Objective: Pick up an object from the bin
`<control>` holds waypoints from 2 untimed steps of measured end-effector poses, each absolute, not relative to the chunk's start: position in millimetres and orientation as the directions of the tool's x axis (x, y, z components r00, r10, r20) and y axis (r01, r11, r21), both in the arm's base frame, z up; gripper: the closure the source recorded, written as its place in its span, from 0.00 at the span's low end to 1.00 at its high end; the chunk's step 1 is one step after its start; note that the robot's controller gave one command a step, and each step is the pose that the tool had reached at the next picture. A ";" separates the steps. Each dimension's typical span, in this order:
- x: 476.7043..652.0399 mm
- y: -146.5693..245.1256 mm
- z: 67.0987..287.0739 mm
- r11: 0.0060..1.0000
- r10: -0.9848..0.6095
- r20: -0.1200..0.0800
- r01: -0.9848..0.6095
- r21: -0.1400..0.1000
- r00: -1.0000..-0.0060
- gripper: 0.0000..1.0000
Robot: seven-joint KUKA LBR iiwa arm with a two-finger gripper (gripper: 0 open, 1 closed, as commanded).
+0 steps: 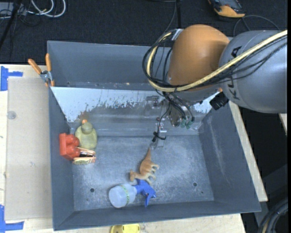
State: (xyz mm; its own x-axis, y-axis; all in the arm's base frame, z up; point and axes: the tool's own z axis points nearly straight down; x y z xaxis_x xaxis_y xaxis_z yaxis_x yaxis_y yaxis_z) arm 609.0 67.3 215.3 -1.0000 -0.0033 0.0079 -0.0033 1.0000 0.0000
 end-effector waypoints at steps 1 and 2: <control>610.1 67.0 220.3 1.000 -0.002 0.001 -0.002 0.001 -1.000 0.00; 597.0 72.5 178.5 0.990 -0.138 0.000 -0.138 0.001 -0.990 0.00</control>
Offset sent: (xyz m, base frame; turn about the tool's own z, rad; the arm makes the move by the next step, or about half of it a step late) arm -0.0465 0.0147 -0.1453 -0.4744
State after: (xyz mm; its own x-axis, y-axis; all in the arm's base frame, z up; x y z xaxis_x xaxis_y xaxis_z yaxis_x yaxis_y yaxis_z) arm 597.0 72.5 178.5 -0.9905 -0.1378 0.0003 -0.1378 0.9905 0.0007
